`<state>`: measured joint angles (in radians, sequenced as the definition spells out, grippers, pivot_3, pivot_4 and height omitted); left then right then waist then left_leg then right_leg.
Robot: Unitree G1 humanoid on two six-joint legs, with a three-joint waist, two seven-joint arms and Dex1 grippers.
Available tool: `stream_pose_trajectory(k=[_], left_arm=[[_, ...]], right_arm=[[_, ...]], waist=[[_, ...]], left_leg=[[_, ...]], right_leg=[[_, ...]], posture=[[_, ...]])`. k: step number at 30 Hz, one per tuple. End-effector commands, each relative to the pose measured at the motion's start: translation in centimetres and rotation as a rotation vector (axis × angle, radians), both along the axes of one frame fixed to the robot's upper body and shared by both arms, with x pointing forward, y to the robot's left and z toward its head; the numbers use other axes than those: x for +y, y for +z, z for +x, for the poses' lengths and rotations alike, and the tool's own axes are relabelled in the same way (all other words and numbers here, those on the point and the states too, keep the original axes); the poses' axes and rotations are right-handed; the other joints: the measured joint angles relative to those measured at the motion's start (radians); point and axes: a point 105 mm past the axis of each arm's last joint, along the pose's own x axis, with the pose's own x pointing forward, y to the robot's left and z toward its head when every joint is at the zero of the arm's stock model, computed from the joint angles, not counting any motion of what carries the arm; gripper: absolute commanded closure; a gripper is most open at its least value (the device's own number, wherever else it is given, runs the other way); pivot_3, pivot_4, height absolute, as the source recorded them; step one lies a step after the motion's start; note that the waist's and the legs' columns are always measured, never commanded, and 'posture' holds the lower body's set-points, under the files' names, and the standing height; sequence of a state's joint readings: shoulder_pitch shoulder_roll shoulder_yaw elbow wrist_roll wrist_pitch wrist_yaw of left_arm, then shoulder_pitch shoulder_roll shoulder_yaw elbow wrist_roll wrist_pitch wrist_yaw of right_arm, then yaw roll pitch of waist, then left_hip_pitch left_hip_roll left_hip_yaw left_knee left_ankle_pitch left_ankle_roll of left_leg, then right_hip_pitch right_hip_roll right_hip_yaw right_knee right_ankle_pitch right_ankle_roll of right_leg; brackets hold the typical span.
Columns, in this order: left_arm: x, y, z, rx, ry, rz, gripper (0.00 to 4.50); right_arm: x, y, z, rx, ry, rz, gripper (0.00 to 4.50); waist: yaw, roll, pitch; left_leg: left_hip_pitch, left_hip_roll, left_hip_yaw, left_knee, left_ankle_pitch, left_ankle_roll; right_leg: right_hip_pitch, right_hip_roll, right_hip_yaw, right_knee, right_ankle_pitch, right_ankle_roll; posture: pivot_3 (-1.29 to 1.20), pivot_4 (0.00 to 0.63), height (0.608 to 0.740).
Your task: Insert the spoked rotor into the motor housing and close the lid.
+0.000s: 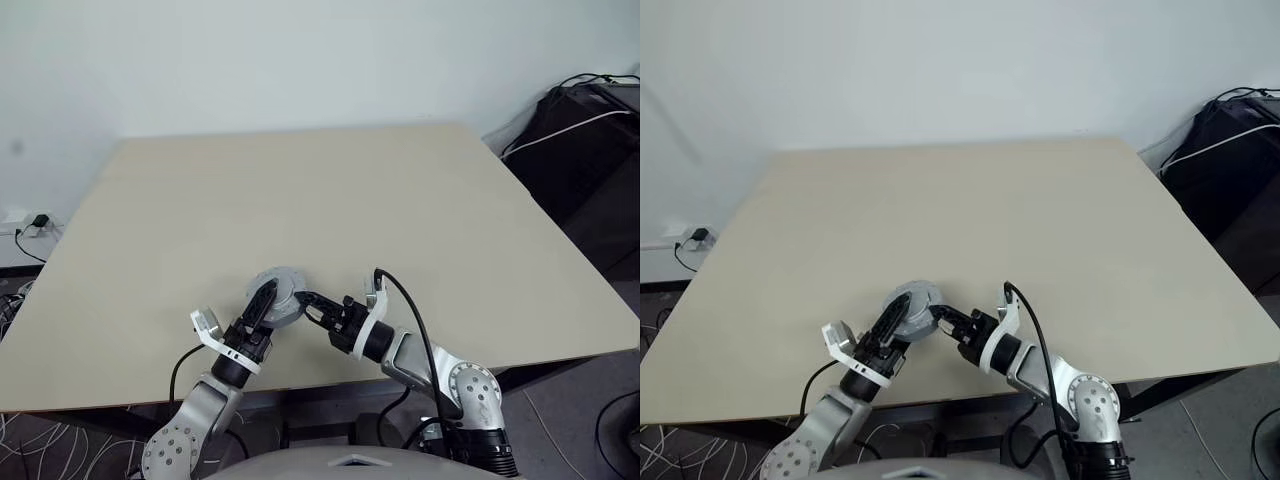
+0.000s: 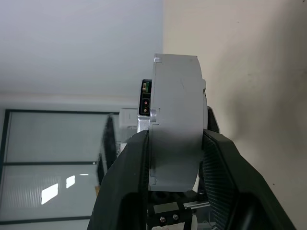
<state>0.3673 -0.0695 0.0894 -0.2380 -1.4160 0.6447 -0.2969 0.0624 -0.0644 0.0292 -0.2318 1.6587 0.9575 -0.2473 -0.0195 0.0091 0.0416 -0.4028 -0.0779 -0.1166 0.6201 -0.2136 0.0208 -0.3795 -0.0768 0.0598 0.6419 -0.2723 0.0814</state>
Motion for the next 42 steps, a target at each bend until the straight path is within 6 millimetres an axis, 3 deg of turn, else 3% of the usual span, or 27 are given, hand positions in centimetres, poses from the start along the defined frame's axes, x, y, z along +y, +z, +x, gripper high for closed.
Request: stream_pose_trajectory(k=[1, 3, 4, 11, 17, 27, 31, 37, 42], left_arm=[[-0.9, 1.6, 0.4, -0.054, 0.013, -0.069, 1.61], [-0.8, 1.6, 0.4, -0.053, 0.014, -0.068, 2.21], [-0.8, 1.6, 0.4, -0.054, 0.017, -0.068, 2.27], [0.3, 1.2, 1.2, -0.046, 0.097, -0.028, 2.27], [1.8, 1.0, 2.2, -0.039, 0.179, 0.054, 2.27], [6.0, 1.6, 4.8, -0.07, 0.296, 0.164, 2.38], [7.6, 1.5, 6.2, -0.058, 0.35, 0.2, 2.38], [9.3, 0.6, 8.8, 0.028, 0.428, 0.288, 2.38], [10.5, -0.3, 10.6, 0.108, 0.484, 0.329, 2.38]], right_arm=[[0.2, 2.4, 0.2, -0.078, -0.001, 0.079, 3.23], [0.1, 2.3, 0.4, -0.079, -0.01, 0.068, 3.23], [0.0, 2.2, 0.4, -0.081, -0.016, 0.058, 3.23], [-0.7, 2.4, 1.4, -0.181, -0.072, -0.029, 3.23], [-1.7, 2.6, 1.7, -0.365, -0.077, -0.225, 3.23], [-4.0, 2.4, 1.8, -0.491, -0.151, -0.38, 0.0], [-5.3, 2.0, 1.7, -0.622, -0.179, -0.55, 0.0], [-5.8, 0.2, 0.3, -0.922, -0.054, -0.884, 0.0], [-6.2, -0.4, -0.1, -1.019, -0.059, -0.979, 0.0]], waist=[[0.0, 0.0, 0.0], [0.0, -0.001, 0.0], [0.0, -0.001, 0.0], [0.002, -0.001, 0.0], [0.009, -0.001, 0.001], [0.017, -0.007, 0.003], [0.026, -0.008, 0.002], [0.028, -0.01, 0.001], [0.038, -0.017, 0.001]], left_leg=[[0.0, 0.0, 0.0, 0.0, 0.0, 0.0], [0.0, 0.0, 0.0, 0.0, 0.0, 0.0], [0.0, 0.0, 0.0, 0.0, 0.0, 0.0], [0.0, 0.0, 0.0, 0.0, 0.0, 0.0], [-0.001, 0.0, 0.001, 0.001, 0.0, 0.0], [0.0, 0.0, 0.0, 0.002, 0.0, 0.0], [-0.001, -0.001, 0.001, 0.006, -0.001, 0.001], [0.001, 0.0, 0.002, 0.007, 0.0, 0.001], [0.002, 0.0, 0.002, 0.008, 0.0, 0.0]], right_leg=[[0.0, 0.0, 0.0, 0.0, 0.0, 0.0], [0.0, 0.0, 0.0, 0.0, 0.0, 0.0], [0.0, 0.0, 0.0, 0.0, 0.0, 0.0], [0.0, 0.0, 0.0, 0.0, 0.0, 0.0], [0.0, 0.001, 0.0, 0.0, 0.0, 0.0], [0.001, 0.002, -0.001, 0.0, 0.001, 0.001], [0.002, 0.001, -0.001, 0.0, 0.002, 0.001], [0.004, 0.002, 0.0, 0.001, 0.003, 0.005], [0.005, 0.003, 0.0, 0.001, 0.004, 0.005]], posture=[[0.0, 0.0, 0.74], [0.0, 0.0, 0.74], [0.0, 0.0, 0.74], [0.0, 0.0, 0.74], [0.0, 0.0, 0.74], [0.0, 0.0, 0.74], [0.0, 0.0, 0.74], [0.0, 0.0, 0.74], [0.0, 0.0, 0.74]])
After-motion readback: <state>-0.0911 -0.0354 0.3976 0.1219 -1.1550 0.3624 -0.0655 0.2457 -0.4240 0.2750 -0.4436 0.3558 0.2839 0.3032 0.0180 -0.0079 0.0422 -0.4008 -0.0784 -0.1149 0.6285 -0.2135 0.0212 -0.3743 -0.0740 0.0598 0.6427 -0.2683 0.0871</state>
